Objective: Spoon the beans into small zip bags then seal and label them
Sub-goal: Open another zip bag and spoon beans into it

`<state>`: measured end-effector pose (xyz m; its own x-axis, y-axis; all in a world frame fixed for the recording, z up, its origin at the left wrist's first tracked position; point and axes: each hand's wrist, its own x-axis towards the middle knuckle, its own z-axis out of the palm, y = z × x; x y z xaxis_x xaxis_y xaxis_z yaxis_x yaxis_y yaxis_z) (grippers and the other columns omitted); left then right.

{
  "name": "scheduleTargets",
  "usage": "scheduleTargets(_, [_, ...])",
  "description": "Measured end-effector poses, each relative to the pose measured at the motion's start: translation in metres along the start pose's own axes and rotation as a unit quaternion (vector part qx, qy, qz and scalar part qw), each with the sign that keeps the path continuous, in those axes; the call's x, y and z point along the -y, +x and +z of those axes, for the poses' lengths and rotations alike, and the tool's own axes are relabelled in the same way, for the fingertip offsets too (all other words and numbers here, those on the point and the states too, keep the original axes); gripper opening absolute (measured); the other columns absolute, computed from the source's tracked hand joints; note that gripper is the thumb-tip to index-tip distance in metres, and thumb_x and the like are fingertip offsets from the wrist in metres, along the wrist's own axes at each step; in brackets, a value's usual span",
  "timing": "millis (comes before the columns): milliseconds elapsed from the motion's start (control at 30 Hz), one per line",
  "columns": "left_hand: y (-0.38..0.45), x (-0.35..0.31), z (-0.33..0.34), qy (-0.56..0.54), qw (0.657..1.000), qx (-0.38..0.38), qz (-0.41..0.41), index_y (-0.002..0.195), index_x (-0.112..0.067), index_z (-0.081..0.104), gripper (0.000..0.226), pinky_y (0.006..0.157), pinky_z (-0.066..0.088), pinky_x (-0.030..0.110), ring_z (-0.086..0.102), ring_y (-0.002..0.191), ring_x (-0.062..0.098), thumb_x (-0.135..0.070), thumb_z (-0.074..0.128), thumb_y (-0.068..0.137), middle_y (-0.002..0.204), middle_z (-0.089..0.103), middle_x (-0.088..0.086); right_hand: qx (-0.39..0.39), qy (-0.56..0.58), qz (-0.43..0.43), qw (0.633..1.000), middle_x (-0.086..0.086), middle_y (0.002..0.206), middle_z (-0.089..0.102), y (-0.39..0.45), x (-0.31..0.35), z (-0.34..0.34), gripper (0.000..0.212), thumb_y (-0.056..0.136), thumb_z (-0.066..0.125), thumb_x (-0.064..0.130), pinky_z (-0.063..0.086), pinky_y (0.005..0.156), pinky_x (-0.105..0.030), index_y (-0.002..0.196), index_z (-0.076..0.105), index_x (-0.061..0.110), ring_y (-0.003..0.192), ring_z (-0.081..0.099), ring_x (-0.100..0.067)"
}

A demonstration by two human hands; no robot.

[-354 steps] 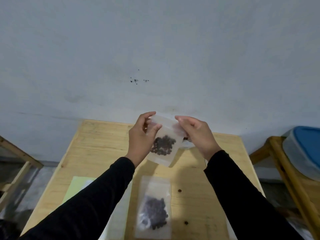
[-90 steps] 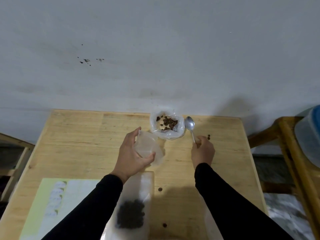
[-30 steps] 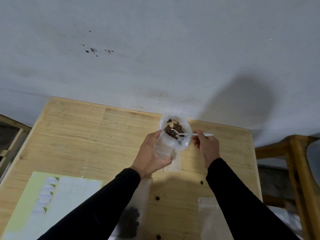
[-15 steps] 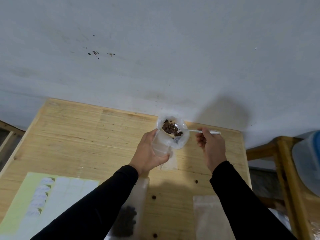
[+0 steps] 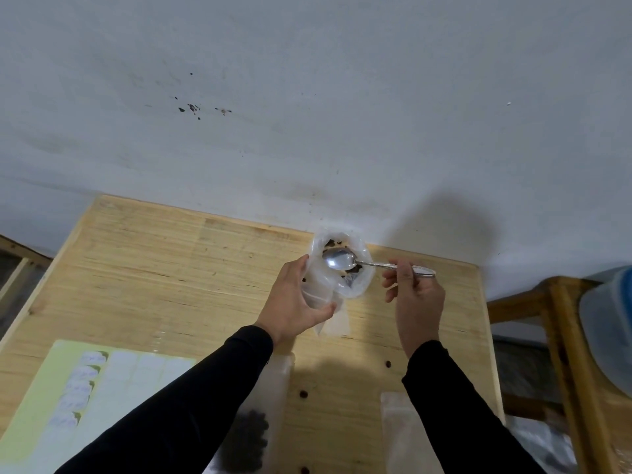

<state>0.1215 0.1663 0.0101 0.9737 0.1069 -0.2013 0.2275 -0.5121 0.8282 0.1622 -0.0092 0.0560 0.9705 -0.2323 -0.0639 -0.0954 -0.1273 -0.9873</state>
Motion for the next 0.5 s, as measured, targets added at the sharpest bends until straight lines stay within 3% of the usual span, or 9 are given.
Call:
scheduleTargets(133, [0.003,0.003,0.000,0.008,1.000,0.007,0.001,0.146,-0.013,0.025,0.102,0.087,0.020,-0.007,0.033,0.117,-0.002,-0.045,0.080,0.067,0.138,0.037,-0.002,-0.064,0.068,0.029,0.995,0.000,0.065,0.062,0.005,-0.010,-0.002,0.024,0.098,0.045,0.011,0.043,0.045,-0.020,0.084,0.066,0.010,0.055,0.055,-0.008])
scheduleTargets(300, [0.005,0.003,0.002,0.012,1.000,0.004,0.006,0.146,-0.015,0.026,0.101,0.089,0.022,-0.003,0.035,0.115,-0.002,-0.049,0.078,0.066,0.136,0.038,-0.003,-0.052,-0.131,-0.086,0.986,-0.002,0.077,0.069,0.007,-0.038,-0.003,0.025,0.094,0.050,0.028,0.052,0.059,-0.032,0.098,0.070,0.014,0.060,0.062,-0.014])
scheduleTargets(367, [0.005,0.003,0.003,0.014,1.000,0.005,0.011,0.145,-0.015,0.026,0.099,0.086,0.023,-0.005,0.035,0.115,-0.001,-0.048,0.077,0.066,0.136,0.038,-0.003,-0.023,-0.160,-0.135,0.978,-0.007,0.084,0.072,0.002,-0.048,-0.002,0.031,0.091,0.050,0.033,0.053,0.063,-0.030,0.101,0.071,0.011,0.066,0.065,-0.020])
scheduleTargets(433, [0.005,0.003,0.003,0.014,1.000,0.010,0.013,0.145,-0.015,0.026,0.099,0.084,0.023,-0.008,0.035,0.115,-0.001,-0.047,0.077,0.066,0.136,0.039,-0.003,-0.031,-0.149,-0.094,0.984,-0.007,0.085,0.072,-0.002,-0.050,0.000,0.025,0.093,0.052,0.027,0.051,0.062,-0.020,0.101,0.071,0.012,0.065,0.063,-0.014])
scheduleTargets(500, [0.005,0.004,0.003,0.014,1.000,0.013,0.014,0.145,-0.016,0.027,0.099,0.083,0.023,-0.009,0.036,0.114,-0.001,-0.046,0.078,0.066,0.135,0.039,-0.002,-0.055,-0.091,0.018,0.994,-0.001,0.079,0.069,-0.003,-0.051,0.005,0.018,0.095,0.051,0.018,0.048,0.058,-0.018,0.096,0.070,0.019,0.055,0.057,-0.003])
